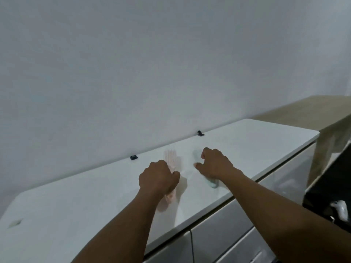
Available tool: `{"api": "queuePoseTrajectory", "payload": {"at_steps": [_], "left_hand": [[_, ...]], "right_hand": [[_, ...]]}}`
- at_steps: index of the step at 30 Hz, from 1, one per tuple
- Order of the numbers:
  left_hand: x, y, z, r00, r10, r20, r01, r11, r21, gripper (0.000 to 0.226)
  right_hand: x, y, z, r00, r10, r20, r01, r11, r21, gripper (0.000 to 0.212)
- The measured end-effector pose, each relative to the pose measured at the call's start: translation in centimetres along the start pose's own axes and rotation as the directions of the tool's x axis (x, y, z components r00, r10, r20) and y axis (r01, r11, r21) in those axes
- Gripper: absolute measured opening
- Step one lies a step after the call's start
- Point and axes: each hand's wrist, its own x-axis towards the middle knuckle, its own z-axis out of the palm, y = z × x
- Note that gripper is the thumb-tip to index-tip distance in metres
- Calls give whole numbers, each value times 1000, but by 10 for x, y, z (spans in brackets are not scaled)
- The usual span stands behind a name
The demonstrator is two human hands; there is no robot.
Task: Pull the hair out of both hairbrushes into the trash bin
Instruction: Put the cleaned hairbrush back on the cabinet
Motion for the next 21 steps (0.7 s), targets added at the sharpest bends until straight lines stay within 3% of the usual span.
{"api": "queuePoseTrajectory", "payload": {"at_steps": [7, 12, 21], "left_hand": [[8, -7, 14, 1000, -9, 19, 9, 1000, -27, 27], [16, -24, 2, 998, -63, -14, 63, 997, -39, 26], [8, -79, -25, 977, -203, -60, 201, 979, -41, 24]], "right_hand": [[3, 6, 22, 998, -20, -55, 15, 997, -76, 35], [6, -16, 26, 994, -39, -106, 38, 999, -15, 34], [0, -87, 63, 975, -213, -64, 211, 977, -38, 33]]}}
